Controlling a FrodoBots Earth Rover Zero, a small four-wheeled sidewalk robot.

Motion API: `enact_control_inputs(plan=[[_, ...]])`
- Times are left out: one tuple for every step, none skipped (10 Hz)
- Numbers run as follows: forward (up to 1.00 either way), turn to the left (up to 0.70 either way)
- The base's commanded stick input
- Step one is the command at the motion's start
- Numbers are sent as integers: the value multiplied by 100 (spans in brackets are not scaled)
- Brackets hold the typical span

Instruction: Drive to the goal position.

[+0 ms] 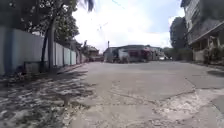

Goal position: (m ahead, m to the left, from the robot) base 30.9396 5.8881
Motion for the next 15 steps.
enact_control_inputs(plan=[[100,0],[100,0],[100,0],[100,0],[100,0],[100,0],[100,0],[100,0],[100,0],[100,0],[100,0],[100,0],[100,0],[100,0],[100,0]])
